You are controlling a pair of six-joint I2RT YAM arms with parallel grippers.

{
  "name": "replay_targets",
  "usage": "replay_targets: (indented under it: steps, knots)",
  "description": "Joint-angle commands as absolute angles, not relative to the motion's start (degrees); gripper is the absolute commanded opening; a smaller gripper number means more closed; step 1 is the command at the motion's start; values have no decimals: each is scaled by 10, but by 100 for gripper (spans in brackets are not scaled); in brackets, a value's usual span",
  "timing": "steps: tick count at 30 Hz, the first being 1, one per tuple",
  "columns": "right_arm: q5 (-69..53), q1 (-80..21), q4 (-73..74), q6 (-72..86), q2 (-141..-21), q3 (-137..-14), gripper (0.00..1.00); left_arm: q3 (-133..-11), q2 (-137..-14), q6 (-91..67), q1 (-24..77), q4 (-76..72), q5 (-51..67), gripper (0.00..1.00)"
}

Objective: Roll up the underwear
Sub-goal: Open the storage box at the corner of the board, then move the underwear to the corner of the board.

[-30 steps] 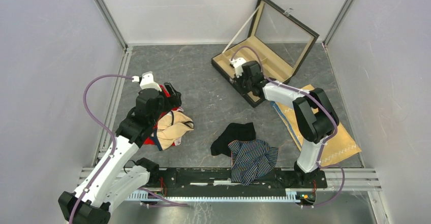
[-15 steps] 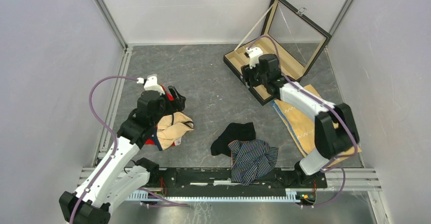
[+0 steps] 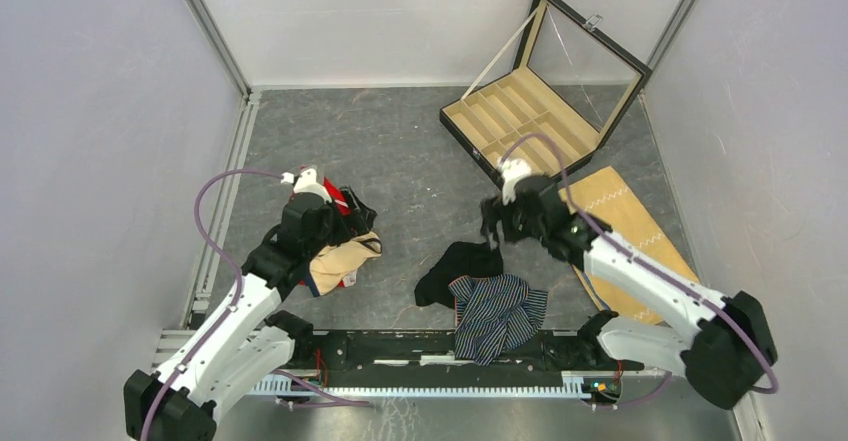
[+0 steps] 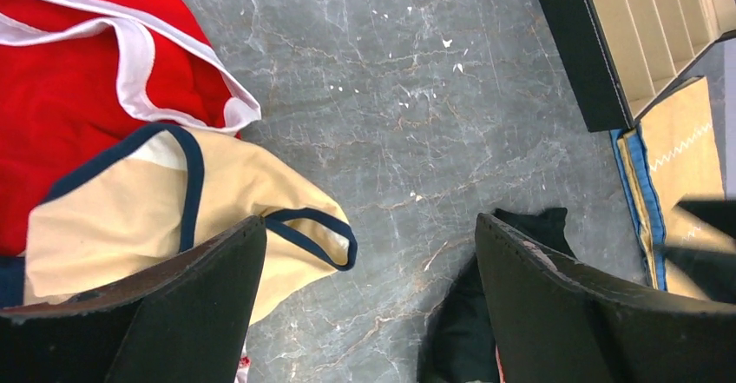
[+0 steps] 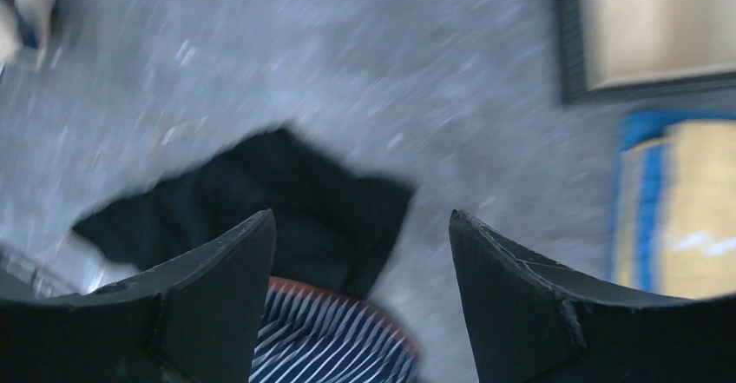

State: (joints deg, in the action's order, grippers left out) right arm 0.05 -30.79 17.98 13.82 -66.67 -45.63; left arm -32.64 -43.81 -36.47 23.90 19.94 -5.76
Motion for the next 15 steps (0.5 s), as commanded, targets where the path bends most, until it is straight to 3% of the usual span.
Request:
replay_targets:
  steps: [1,6,10,12,15]
  knots:
    - [85,-447,242,222,-582,-378,79,-314,-438,-413,266,162,-43,95]
    - [151,-587,259,317,-550,-316,79,-306,-452,-425,354,150,-105,95]
    - [162,-627,229,340,-564,-294,75,-297,-479,-439,389,128,-115,95]
    - [158,-630,210,338,-580,-292,66,-297,-491,-443,405,118,-121,96]
    - [167,-630,195,338,-589,-295,45,-298,-505,-444,421,109,-125,95]
